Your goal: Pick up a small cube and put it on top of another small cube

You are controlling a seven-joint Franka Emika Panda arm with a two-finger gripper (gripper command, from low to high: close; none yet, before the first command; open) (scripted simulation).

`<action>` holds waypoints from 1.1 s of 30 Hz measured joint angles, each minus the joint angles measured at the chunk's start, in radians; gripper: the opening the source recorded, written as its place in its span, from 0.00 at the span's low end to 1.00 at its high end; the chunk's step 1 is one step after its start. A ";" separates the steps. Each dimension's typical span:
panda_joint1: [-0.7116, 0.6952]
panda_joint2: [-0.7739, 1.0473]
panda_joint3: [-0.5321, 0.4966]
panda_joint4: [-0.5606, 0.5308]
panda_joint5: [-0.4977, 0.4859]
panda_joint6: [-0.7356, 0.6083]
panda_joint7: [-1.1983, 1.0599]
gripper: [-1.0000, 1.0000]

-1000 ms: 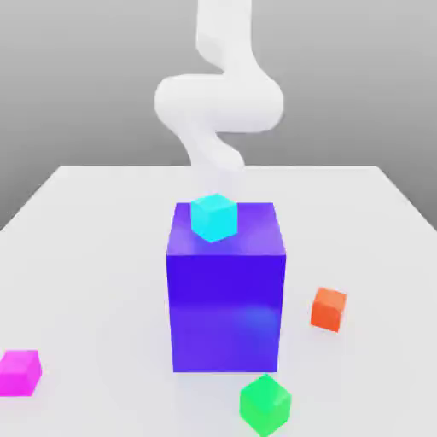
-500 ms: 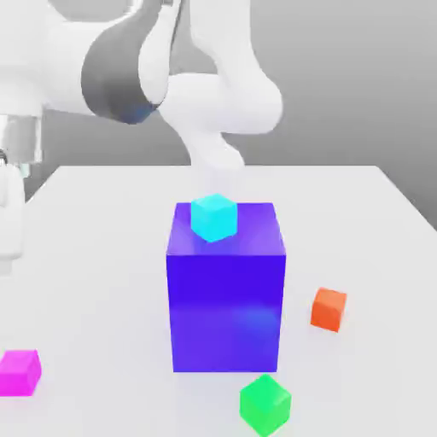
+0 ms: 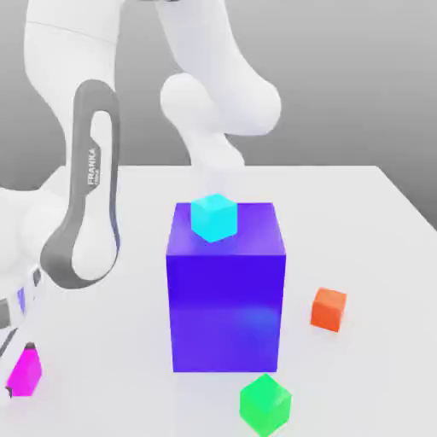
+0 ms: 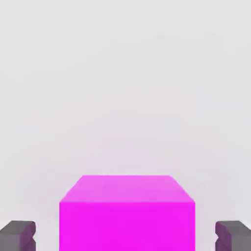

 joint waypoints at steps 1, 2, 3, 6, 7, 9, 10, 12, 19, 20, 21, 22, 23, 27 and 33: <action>0.000 0.000 0.000 0.000 0.000 0.001 0.000 0.00; 0.000 0.000 0.000 0.000 0.000 0.001 0.000 0.00; -0.002 0.009 0.003 0.002 0.003 0.008 -0.002 0.00; 0.011 -0.059 -0.015 -0.013 -0.017 -0.045 0.014 0.00; 0.017 -0.093 -0.023 -0.020 -0.029 -0.071 0.022 0.00; 0.031 -0.156 -0.031 -0.036 -0.052 -0.119 0.027 0.00; 0.044 -0.174 -0.014 -0.043 -0.066 -0.129 0.002 0.00; 0.074 -0.203 0.028 -0.057 -0.092 -0.141 -0.061 0.00; 0.186 -0.284 0.195 -0.105 -0.165 -0.173 -0.322 0.00; 0.202 -0.295 0.220 -0.112 -0.173 -0.179 -0.361 0.00; 0.218 -0.306 0.244 -0.119 -0.180 -0.183 -0.401 0.00; 0.234 -0.317 0.269 -0.125 -0.187 -0.187 -0.442 0.00; 0.250 -0.327 0.293 -0.132 -0.193 -0.192 -0.482 0.00; 0.317 -0.371 0.394 -0.159 -0.212 -0.211 -0.649 0.00; 0.374 -0.212 0.358 -0.155 -0.336 -0.064 -0.610 1.00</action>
